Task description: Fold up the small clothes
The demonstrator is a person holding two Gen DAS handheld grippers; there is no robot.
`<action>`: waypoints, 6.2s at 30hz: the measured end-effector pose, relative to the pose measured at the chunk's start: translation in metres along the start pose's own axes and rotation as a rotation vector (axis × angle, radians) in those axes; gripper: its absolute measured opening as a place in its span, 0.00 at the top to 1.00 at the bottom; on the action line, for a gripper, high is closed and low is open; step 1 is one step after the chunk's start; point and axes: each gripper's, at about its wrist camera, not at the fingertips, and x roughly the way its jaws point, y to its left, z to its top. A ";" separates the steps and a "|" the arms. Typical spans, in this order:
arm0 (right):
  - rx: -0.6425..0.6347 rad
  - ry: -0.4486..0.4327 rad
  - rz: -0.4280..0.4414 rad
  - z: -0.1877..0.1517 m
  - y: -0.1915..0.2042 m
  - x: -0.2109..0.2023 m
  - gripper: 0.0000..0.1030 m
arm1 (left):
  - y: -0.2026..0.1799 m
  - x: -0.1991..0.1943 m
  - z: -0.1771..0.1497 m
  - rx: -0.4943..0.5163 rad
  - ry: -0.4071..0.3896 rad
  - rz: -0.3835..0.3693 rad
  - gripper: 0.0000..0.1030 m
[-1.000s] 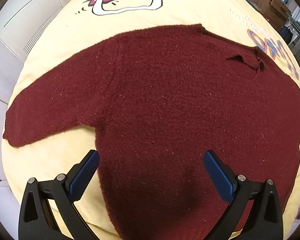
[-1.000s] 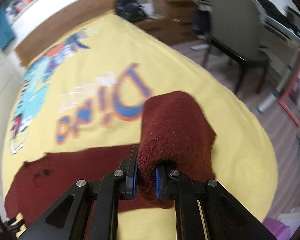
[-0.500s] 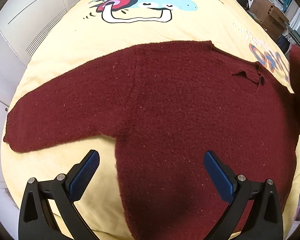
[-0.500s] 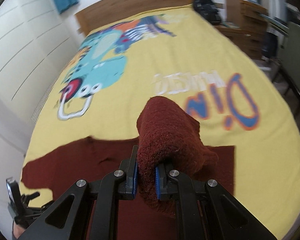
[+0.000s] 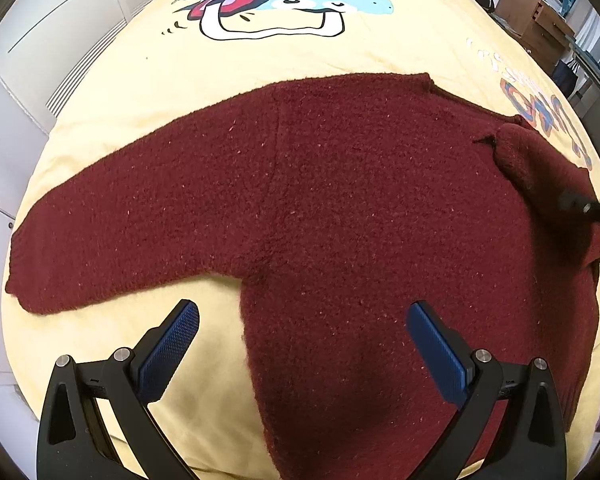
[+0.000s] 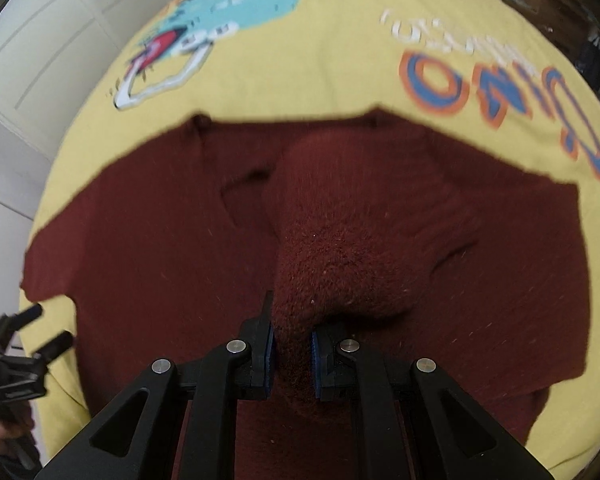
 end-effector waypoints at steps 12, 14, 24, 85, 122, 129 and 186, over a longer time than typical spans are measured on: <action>-0.068 0.021 -0.106 -0.017 -0.005 -0.015 0.25 | -0.001 0.001 -0.004 0.002 0.017 0.034 0.01; -0.064 0.020 -0.121 -0.024 -0.017 -0.026 0.25 | -0.004 0.000 -0.004 0.010 0.015 0.041 0.01; 0.126 0.005 -0.264 -0.085 -0.141 -0.062 0.24 | -0.038 0.004 0.007 0.088 0.023 0.026 0.01; 0.206 0.003 -0.196 -0.067 -0.187 -0.022 0.85 | -0.092 0.120 0.099 0.045 0.080 -0.100 0.58; 0.153 0.012 -0.289 -0.106 -0.163 -0.071 0.44 | -0.067 0.151 0.123 -0.002 0.084 -0.060 0.50; 0.188 -0.018 -0.241 -0.091 -0.168 -0.081 0.41 | -0.087 0.128 0.136 0.064 0.021 -0.065 0.90; -0.020 -0.274 -0.174 -0.015 -0.040 -0.071 0.00 | -0.070 0.042 0.145 0.150 -0.218 -0.057 0.01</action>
